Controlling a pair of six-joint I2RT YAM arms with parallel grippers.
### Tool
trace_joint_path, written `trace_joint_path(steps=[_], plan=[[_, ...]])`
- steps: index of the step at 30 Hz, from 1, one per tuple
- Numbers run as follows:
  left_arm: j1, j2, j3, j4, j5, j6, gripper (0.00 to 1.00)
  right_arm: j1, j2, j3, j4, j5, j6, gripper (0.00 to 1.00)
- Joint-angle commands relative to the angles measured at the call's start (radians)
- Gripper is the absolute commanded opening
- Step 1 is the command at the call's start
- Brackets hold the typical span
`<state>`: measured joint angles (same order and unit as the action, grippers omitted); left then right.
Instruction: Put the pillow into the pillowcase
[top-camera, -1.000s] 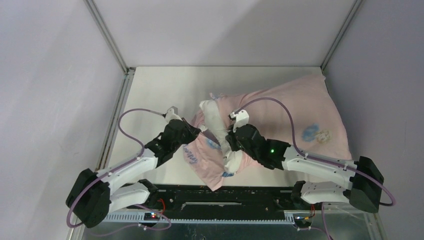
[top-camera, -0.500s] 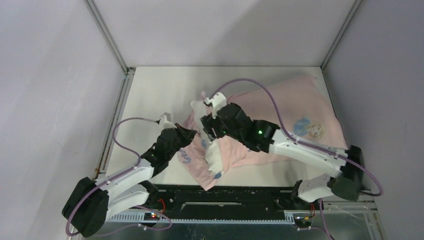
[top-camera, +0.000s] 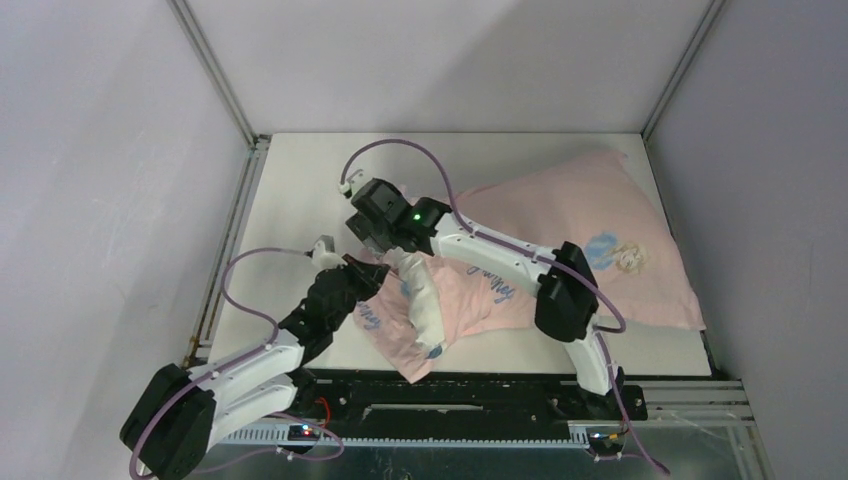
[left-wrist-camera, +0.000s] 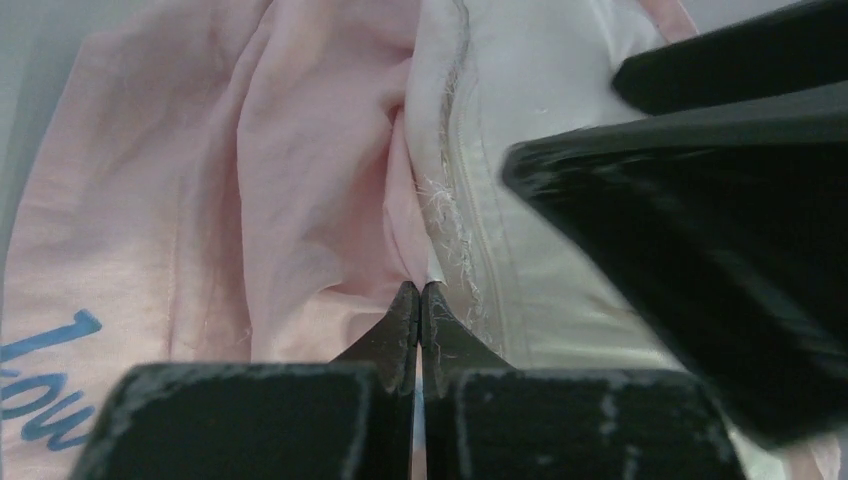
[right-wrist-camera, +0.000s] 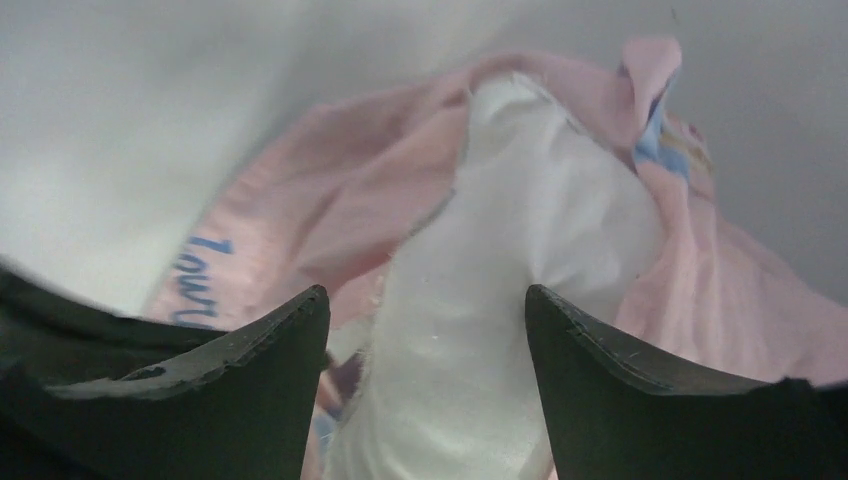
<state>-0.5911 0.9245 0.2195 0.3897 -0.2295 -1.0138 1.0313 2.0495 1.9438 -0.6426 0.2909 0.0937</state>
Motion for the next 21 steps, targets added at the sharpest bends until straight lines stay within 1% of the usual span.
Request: trace_joint_path(steps=[1,3,6,7,9,10,11,12,13,14,15,16,20,21], plan=[[0.009,-0.044,-0.025,0.033,-0.056,-0.016,0.00,-0.004,0.051,0.070,-0.148,0.168,0.004,0.75],[0.009,-0.055,-0.027,0.013,-0.069,-0.021,0.00,-0.007,0.065,0.058,-0.157,0.216,0.006,0.77],[0.008,-0.074,-0.021,-0.046,-0.109,-0.039,0.00,-0.007,0.099,0.055,-0.181,0.289,0.011,0.78],[0.008,-0.081,-0.017,-0.065,-0.121,-0.041,0.00,-0.009,0.109,0.057,-0.192,0.316,0.011,0.78],[0.008,-0.090,-0.008,-0.099,-0.142,-0.047,0.00,-0.015,0.131,0.063,-0.218,0.359,0.022,0.73],[0.009,-0.094,-0.004,-0.109,-0.149,-0.048,0.00,-0.020,0.131,0.062,-0.228,0.371,0.030,0.67],[0.008,-0.094,0.001,-0.113,-0.151,-0.048,0.00,-0.026,0.124,0.061,-0.241,0.378,0.045,0.54],[0.008,-0.090,0.008,-0.117,-0.153,-0.048,0.00,-0.034,0.111,0.056,-0.251,0.375,0.058,0.36],[0.008,-0.082,0.018,-0.124,-0.151,-0.046,0.00,-0.042,0.086,0.037,-0.244,0.361,0.069,0.20],[0.009,-0.072,0.028,-0.129,-0.146,-0.043,0.00,-0.049,0.049,0.008,-0.221,0.334,0.076,0.08],[0.008,-0.063,0.035,-0.134,-0.140,-0.041,0.00,-0.056,0.003,-0.030,-0.191,0.291,0.082,0.00],[0.008,-0.053,0.041,-0.136,-0.134,-0.039,0.00,-0.063,-0.050,-0.075,-0.150,0.243,0.091,0.00],[0.009,-0.003,0.070,-0.166,-0.101,-0.023,0.00,-0.094,-0.286,-0.322,0.056,-0.058,0.148,0.00],[0.008,0.009,0.075,-0.171,-0.085,-0.014,0.00,-0.095,-0.334,-0.373,0.101,-0.104,0.163,0.00]])
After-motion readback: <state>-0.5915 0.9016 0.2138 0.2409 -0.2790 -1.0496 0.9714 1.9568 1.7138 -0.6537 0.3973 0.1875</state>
